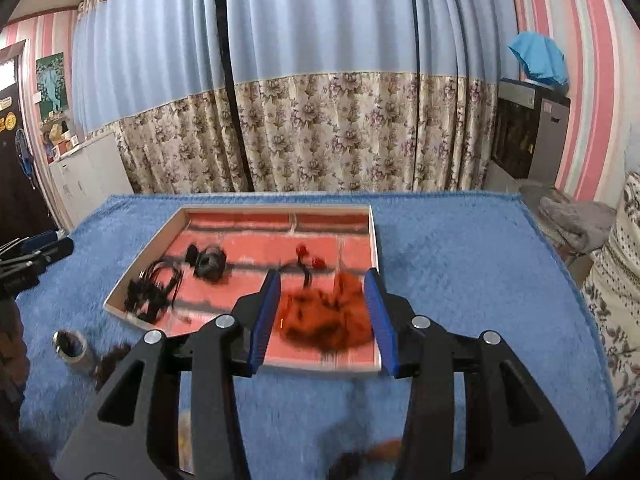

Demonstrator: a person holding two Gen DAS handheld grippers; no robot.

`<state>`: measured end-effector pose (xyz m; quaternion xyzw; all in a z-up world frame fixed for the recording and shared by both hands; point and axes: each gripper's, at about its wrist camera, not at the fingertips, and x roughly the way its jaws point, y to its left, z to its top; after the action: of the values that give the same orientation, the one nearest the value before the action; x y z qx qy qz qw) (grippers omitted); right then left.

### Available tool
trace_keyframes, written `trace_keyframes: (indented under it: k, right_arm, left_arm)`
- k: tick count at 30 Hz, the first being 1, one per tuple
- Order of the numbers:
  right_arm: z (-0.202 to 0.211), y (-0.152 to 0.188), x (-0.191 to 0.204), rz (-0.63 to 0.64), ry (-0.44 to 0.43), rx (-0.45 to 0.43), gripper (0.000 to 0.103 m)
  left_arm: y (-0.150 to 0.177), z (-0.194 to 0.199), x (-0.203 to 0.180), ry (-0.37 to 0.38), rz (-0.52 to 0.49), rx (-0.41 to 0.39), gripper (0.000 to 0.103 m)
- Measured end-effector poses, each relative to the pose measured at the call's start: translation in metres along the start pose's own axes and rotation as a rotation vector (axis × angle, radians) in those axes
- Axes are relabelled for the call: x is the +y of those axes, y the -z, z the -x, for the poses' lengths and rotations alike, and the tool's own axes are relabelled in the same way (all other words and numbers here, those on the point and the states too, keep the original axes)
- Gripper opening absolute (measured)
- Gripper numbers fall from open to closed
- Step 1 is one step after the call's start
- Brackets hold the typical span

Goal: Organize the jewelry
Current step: 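Open both tools to drop the scrunchie and pendant, then withdraw, then grasp the silver-white watch with left tool while right tool grasps cream flower hair tie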

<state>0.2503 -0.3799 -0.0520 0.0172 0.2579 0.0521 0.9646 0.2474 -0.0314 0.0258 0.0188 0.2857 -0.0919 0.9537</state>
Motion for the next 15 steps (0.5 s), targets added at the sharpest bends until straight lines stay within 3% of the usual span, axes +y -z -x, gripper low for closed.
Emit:
trace_keyframes:
  k: [5, 10, 15]
  right_arm:
    - [0.021, 0.036, 0.01, -0.012, -0.045, 0.025, 0.054]
    - [0.037, 0.066, 0.037, 0.002, -0.094, 0.051, 0.06]
    - [0.052, 0.087, 0.026, 0.0, -0.047, 0.058, 0.06]
  left_arm:
    - [0.049, 0.03, -0.01, 0.018, -0.023, 0.043, 0.073]
    - [0.089, 0.041, -0.023, 0.039, 0.023, 0.088, 0.073]
    - [0.1, 0.058, -0.005, -0.023, -0.011, 0.042, 0.073]
